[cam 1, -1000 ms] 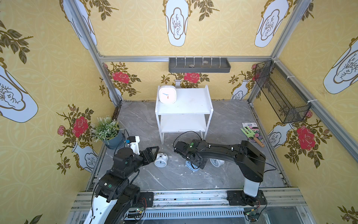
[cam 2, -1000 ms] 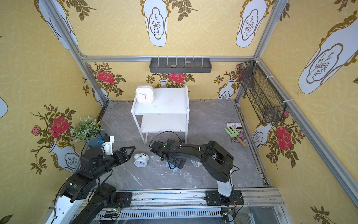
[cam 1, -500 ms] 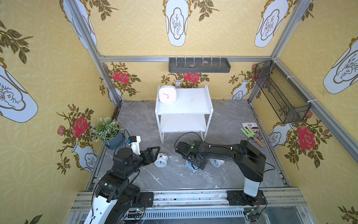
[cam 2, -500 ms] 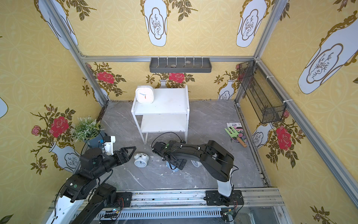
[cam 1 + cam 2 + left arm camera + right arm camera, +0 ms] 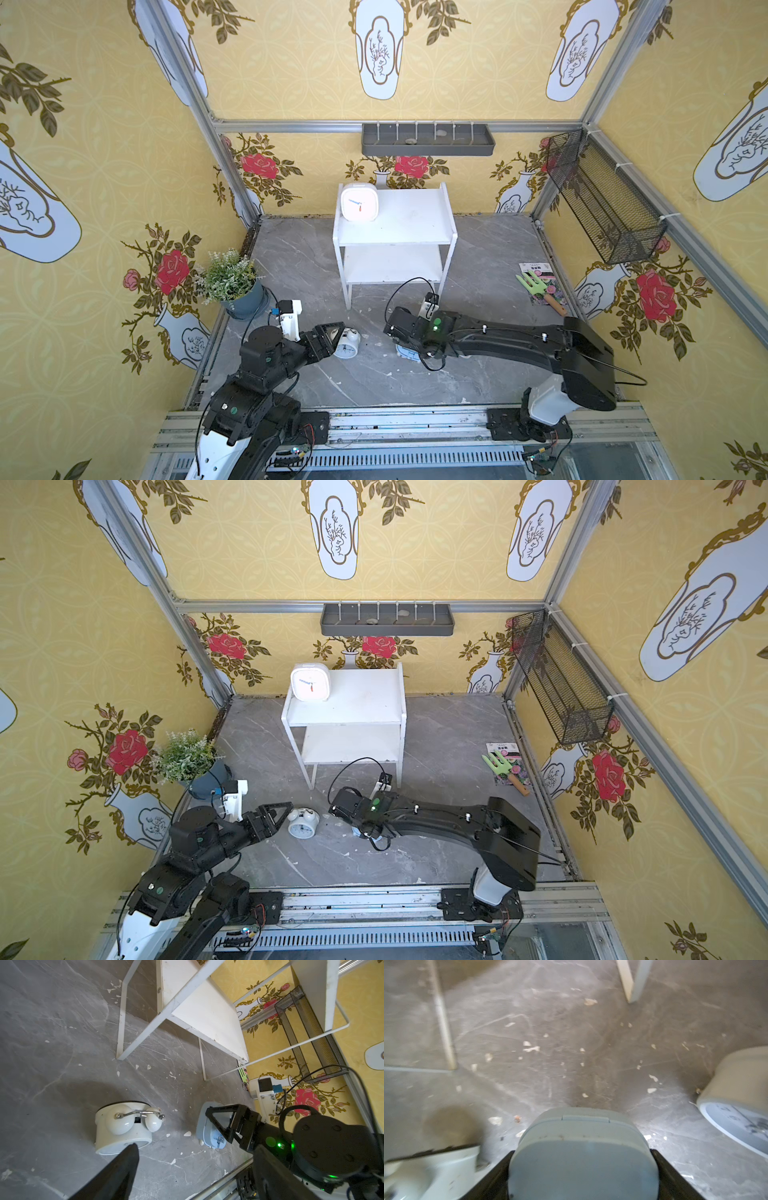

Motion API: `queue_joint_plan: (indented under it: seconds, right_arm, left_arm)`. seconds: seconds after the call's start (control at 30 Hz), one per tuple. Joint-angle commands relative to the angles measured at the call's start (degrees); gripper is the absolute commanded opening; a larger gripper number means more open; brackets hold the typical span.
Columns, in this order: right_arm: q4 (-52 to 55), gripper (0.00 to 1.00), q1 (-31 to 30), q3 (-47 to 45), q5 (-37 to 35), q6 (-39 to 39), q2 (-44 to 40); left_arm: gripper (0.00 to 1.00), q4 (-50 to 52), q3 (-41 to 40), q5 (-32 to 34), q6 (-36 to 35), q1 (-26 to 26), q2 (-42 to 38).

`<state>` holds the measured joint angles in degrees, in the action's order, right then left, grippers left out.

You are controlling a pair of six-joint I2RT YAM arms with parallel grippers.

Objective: Place the alarm clocks on the shelf by style
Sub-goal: Pick up the alarm from the center of the board.

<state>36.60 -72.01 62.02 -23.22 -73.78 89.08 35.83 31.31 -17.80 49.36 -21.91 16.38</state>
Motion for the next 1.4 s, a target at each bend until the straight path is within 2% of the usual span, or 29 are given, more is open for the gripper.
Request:
queue_joint_plan:
  seconds: [0.0,0.1,0.2,0.27,0.3,0.37,0.47,0.53,0.67,0.83,0.9,1.07,1.37]
  right_arm:
    - [-22.4,0.62,-1.2,-6.2,0.6,16.9,-8.9]
    - [-35.6,0.62,-1.1,-11.4,6.7,26.1,-17.9]
    - [-34.3,0.62,0.8,-10.1,8.1,27.8,-22.6]
    - [-33.4,0.62,1.8,-8.8,9.3,27.5,-23.7]
    - [-33.6,0.62,1.9,-8.4,9.3,26.9,-24.1]
    - [-35.5,0.62,2.1,-8.2,9.6,25.9,-24.5]
    - [-36.8,0.62,2.1,-6.4,8.1,23.9,-23.6]
    - [-36.6,0.62,1.8,-5.2,6.9,22.0,-22.7]
    - [-39.2,0.62,1.0,-4.5,6.0,21.2,-21.8]
    - [-37.4,0.62,-0.5,-2.0,3.8,20.7,-20.9]
    - [-37.3,0.62,-1.0,-1.6,3.6,20.2,-20.7]
    - [-38.7,0.62,-1.6,-2.1,3.8,19.8,-20.4]
    - [-41.4,0.63,-2.6,-3.9,3.0,19.4,-20.4]
  left_arm:
    - [0.9,-7.6,-2.1,-7.6,3.0,0.0,-1.4]
    - [0.91,-15.2,-4.4,-14.4,7.0,0.0,-2.7]
    - [0.91,-22.5,-6.1,-20.9,10.0,0.0,-1.8]
    - [0.91,-23.6,-5.7,-22.3,10.0,-0.5,-0.4]
    - [0.99,-23.6,-4.9,-22.1,8.6,-1.5,-0.1]
    - [0.99,-22.2,-2.9,-16.4,4.7,-6.7,-1.0]
    - [0.99,-15.3,1.8,1.0,-3.5,-17.7,-1.9]
    - [0.99,-13.4,3.8,9.3,-6.9,-23.6,-0.5]
    - [0.99,-13.3,6.6,25.7,-11.7,-34.5,7.4]
    - [0.99,-15.6,9.6,40.1,-16.1,-44.4,15.5]
    - [0.99,-18.4,10.0,42.7,-17.7,-45.7,16.7]
    - [0.97,-23.3,9.7,42.7,-20.1,-45.7,17.8]
    - [0.61,-26.2,8.9,38.1,-21.0,-45.7,18.4]
